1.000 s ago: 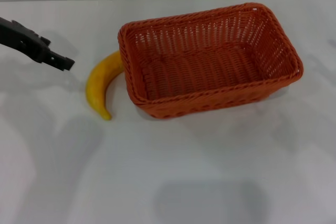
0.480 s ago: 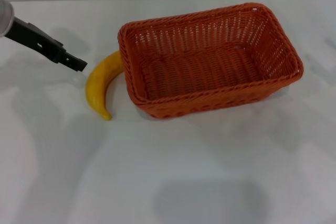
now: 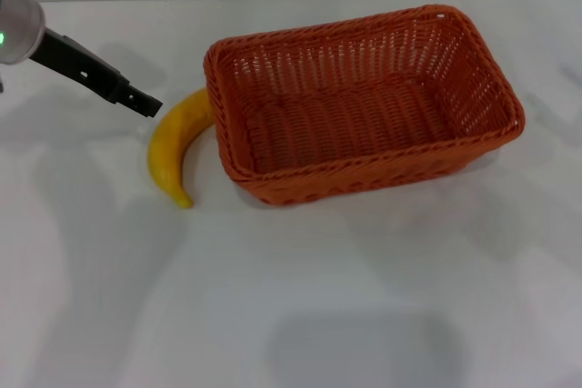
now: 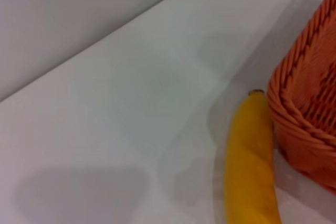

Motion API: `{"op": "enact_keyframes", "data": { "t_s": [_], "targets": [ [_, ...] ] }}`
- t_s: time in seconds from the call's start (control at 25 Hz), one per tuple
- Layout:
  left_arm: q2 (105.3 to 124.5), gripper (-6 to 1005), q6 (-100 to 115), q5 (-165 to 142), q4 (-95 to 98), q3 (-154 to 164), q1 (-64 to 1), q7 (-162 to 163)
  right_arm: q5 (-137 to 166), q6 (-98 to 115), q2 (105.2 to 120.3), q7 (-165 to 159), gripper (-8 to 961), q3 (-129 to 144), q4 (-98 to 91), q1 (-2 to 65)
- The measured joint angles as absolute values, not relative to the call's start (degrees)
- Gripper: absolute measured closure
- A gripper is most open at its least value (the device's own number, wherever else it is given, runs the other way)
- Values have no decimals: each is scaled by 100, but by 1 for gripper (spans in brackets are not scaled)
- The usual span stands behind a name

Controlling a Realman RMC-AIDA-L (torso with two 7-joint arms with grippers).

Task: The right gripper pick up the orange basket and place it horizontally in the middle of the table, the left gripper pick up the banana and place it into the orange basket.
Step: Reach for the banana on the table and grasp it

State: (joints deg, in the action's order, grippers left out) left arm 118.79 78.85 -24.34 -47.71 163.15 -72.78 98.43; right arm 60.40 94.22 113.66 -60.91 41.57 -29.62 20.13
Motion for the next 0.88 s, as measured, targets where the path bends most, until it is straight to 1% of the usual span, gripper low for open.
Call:
{"op": "enact_keyframes", "data": {
  "t_s": [0.28, 0.88],
  "targets": [
    [11882, 128, 7769, -2397, -4505, 16312, -7286, 9875, 6038, 9422, 11372, -6091, 174, 4157, -2947, 2012],
    [11892, 129, 7532, -2407, -4213, 16312, -7097, 9937, 6038, 9422, 11362, -6094, 174, 4157, -2891, 2013]
  ]
}}
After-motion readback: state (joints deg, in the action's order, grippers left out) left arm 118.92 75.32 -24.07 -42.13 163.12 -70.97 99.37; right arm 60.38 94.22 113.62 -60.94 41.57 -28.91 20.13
